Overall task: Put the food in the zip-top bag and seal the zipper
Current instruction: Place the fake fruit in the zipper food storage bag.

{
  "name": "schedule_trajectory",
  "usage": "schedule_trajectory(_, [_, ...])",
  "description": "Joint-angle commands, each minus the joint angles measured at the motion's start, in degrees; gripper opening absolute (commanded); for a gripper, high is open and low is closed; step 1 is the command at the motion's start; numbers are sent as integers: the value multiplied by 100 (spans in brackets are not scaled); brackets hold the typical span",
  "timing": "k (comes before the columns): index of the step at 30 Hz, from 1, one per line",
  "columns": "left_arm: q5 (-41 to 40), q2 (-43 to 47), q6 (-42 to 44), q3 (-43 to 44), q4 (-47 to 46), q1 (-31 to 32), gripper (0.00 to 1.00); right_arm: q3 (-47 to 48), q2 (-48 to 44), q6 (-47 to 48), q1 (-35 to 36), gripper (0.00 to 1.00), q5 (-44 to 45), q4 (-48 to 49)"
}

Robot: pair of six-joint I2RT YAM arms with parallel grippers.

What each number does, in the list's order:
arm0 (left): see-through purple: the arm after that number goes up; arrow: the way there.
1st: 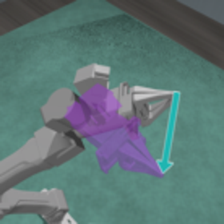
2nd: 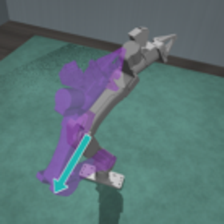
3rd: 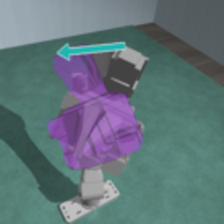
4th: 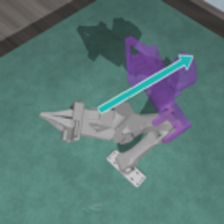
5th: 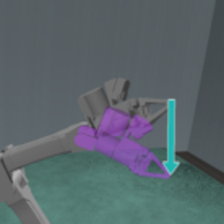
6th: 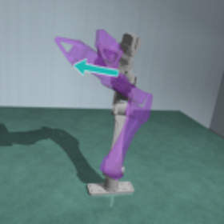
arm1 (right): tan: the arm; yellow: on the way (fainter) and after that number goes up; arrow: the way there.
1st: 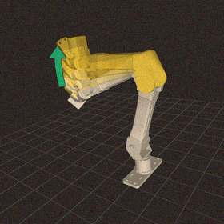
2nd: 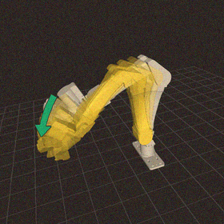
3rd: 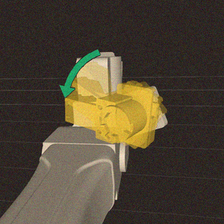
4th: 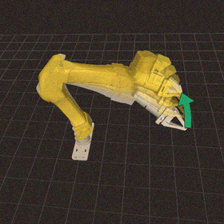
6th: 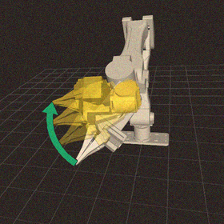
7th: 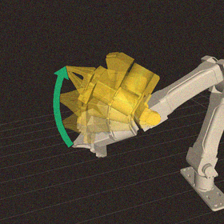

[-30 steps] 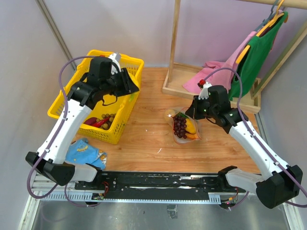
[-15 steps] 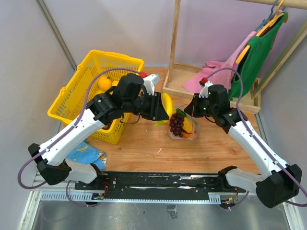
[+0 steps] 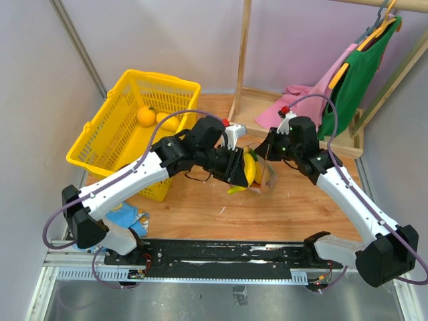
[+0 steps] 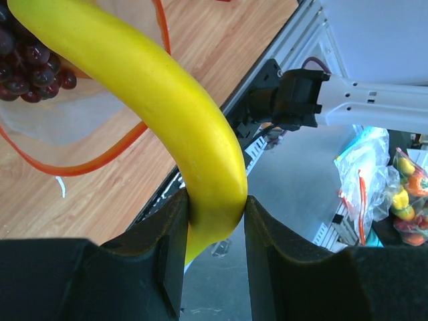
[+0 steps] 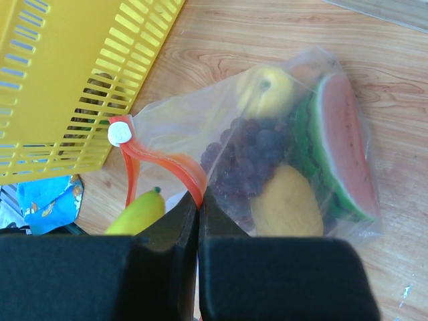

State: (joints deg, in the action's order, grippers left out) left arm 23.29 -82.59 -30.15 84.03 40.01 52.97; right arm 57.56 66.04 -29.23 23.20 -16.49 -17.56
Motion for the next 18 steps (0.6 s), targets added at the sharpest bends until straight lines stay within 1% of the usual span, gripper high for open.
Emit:
schedule_trajectory(1, [143,-213,94,-83,-229,47,0,72,-12,-156,-70,1,-110,363])
schedule_trajectory(5, [-250,-530,188,125,-118,47,0,53,7,-169,-69,1,-248,369])
schedule_trajectory(11, [-1288,-1180,179,759,317,47,0,-52,-71,-240,-70,1,-414,359])
schedule_trajectory(18, [-2168,-1777,130,1323,485,47,0,-90,-171,-257,-52,1,-554,305])
